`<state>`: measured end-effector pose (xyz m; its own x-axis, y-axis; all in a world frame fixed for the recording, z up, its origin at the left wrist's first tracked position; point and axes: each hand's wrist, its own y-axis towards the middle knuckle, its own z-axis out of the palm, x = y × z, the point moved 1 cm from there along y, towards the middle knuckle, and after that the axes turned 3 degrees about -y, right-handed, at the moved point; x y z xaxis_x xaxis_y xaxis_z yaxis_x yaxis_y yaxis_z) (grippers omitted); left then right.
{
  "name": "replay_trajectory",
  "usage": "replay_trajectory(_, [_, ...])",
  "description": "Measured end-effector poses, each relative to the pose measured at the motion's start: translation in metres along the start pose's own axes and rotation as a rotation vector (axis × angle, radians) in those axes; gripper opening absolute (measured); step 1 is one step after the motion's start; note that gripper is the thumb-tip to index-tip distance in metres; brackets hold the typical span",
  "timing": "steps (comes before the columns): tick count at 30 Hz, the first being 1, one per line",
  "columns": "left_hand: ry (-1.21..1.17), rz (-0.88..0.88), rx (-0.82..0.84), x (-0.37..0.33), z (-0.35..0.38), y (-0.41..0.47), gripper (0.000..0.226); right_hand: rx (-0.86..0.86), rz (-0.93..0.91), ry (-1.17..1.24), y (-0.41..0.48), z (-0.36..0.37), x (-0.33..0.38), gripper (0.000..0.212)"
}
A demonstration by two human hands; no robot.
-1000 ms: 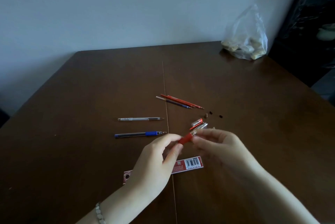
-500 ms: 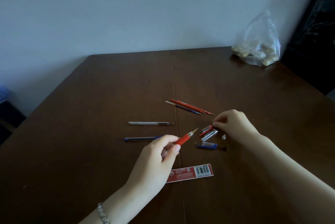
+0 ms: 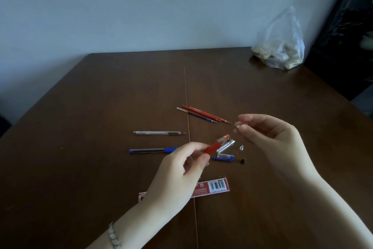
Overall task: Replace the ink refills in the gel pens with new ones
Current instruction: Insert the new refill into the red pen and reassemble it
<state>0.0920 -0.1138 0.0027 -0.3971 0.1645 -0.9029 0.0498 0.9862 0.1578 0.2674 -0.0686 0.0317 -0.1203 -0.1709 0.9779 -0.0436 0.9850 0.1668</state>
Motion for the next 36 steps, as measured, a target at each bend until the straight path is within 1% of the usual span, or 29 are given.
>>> replay_trajectory(3, [-0.006, 0.024, 0.007, -0.006, 0.0, -0.004, 0.023, 0.035, -0.016, -0.012, -0.005, 0.002, 0.004, 0.018])
replay_trajectory(8, [0.022, 0.047, -0.017, -0.007, -0.001, -0.007, 0.02, 0.019, -0.018, 0.089, -0.011, 0.0, 0.005, 0.015])
replay_trajectory(13, [0.072, 0.073, -0.012, -0.008, 0.0, -0.008, 0.02, 0.078, -0.052, -0.022, -0.015, 0.001, 0.002, 0.022])
replay_trajectory(15, [0.103, 0.093, -0.017, -0.008, 0.001, -0.009, 0.019, 0.118, -0.077, -0.079, -0.017, 0.005, 0.002, 0.021])
replay_trajectory(19, [0.195, 0.154, -0.038, -0.006, 0.002, -0.012, 0.034, 0.142, -0.082, -0.084, -0.021, 0.008, 0.0, 0.02])
replay_trajectory(22, [0.246, 0.191, -0.034, -0.004, 0.004, -0.013, 0.044, 0.164, -0.073, -0.144, -0.023, 0.006, -0.001, 0.022])
replay_trajectory(24, [0.243, 0.175, -0.034, -0.003, 0.004, -0.012, 0.041, 0.193, -0.082, -0.123, -0.024, 0.005, 0.0, 0.025])
replay_trajectory(26, [0.249, 0.173, -0.025, -0.004, 0.006, -0.012, 0.039, 0.188, -0.082, -0.072, -0.025, 0.004, -0.003, 0.022])
replay_trajectory(30, [0.275, 0.189, -0.009, -0.004, 0.008, -0.014, 0.037, 0.182, -0.047, -0.08, -0.026, 0.004, -0.007, 0.018])
replay_trajectory(31, [0.268, 0.184, -0.014, -0.004, 0.008, -0.014, 0.037, 0.18, -0.048, -0.062, -0.027, 0.005, -0.006, 0.022])
replay_trajectory(33, [0.258, 0.173, -0.009, -0.004, 0.008, -0.014, 0.037, 0.164, -0.056, -0.033, -0.028, 0.005, -0.005, 0.028])
replay_trajectory(36, [0.252, 0.181, -0.002, -0.005, 0.009, -0.015, 0.034, 0.128, -0.041, -0.044, -0.029, 0.006, -0.006, 0.024])
